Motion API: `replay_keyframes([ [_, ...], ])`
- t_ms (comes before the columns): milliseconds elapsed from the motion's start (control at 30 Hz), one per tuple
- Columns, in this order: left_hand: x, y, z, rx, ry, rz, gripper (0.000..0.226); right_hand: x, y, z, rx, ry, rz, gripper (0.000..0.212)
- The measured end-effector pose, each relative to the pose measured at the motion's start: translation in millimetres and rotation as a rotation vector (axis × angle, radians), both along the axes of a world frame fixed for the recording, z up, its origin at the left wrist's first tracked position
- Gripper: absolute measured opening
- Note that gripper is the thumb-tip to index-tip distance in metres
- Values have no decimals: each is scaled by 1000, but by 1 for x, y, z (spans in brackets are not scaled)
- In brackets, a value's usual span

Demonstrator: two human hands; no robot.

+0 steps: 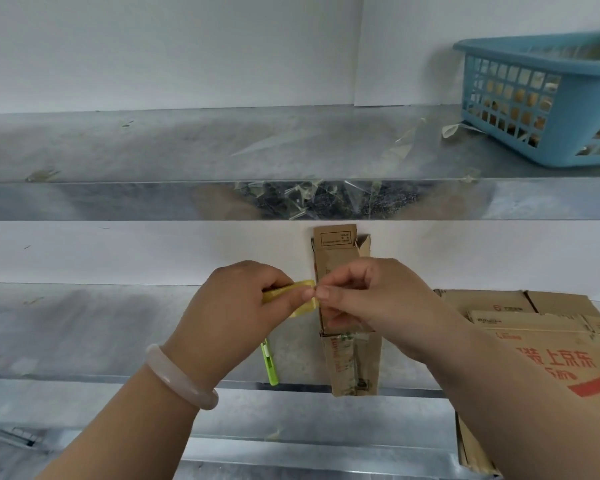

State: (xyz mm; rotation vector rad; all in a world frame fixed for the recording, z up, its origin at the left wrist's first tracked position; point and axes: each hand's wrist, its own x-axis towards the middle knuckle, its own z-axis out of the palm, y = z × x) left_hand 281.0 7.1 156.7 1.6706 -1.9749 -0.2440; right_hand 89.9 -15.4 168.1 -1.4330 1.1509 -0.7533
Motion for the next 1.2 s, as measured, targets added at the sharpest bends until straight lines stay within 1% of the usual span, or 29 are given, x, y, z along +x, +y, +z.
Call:
replay_keyframes([
  [33, 3, 1, 0, 64, 68, -39, 48, -1, -1, 0, -40, 37, -5, 6],
  [100, 10, 5, 2, 188, 274, -127, 39, -4, -3, 0, -96, 70, -35, 5],
  [167, 21, 9, 2, 249, 482, -163, 44, -8, -4, -1, -73, 9, -67, 6],
  [200, 24, 12, 3, 257, 540, -168, 45, -10, -3, -2, -45, -30, -68, 7],
  [233, 26, 14, 3, 254, 547, -175, 44, -11, -1, -3, -19, -60, -63, 8],
  [300, 24, 17, 1, 235, 490, -169, 41, -13, 5, -5, 30, -111, -51, 9],
  [367, 22, 19, -3, 194, 416, -96, 40, -18, 9, -5, 37, -127, -60, 9],
  [400, 21, 19, -6, 154, 333, -44, 41, -21, 11, -4, 17, -108, -71, 10],
  [467, 21, 20, -11, 33, 67, 57, 46, -28, 14, -3, -23, -53, -78, 10],
  [500, 20, 21, -13, -19, -34, 83, 47, -31, 15, -3, -31, -31, -76, 10],
  [533, 20, 22, -14, -54, -67, 73, 47, -33, 17, -4, -33, -14, -81, 10],
  [567, 20, 24, -16, -71, -52, 35, 47, -36, 17, -6, -33, -2, -96, 11],
  [667, 23, 25, -23, -92, 120, -165, 35, -48, 19, -13, -9, 5, -165, 11],
  [733, 25, 24, -31, -132, 184, -249, 31, -56, 22, -17, 9, 12, -184, 11],
  [767, 25, 23, -34, -139, 167, -260, 33, -59, 24, -18, 9, 22, -192, 11],
  [867, 19, 19, -41, -163, -18, -212, 43, -66, 25, -25, 8, 55, -219, 12],
  [900, 15, 19, -43, -166, -53, -195, 47, -68, 23, -27, 14, 59, -233, 12],
  [1000, 2, 17, -46, -175, -116, -158, 53, -75, 17, -34, 51, 58, -265, 13],
  [1200, -1, 10, -61, -108, -194, -93, 52, -73, 6, -53, 125, 63, -252, 11],
])
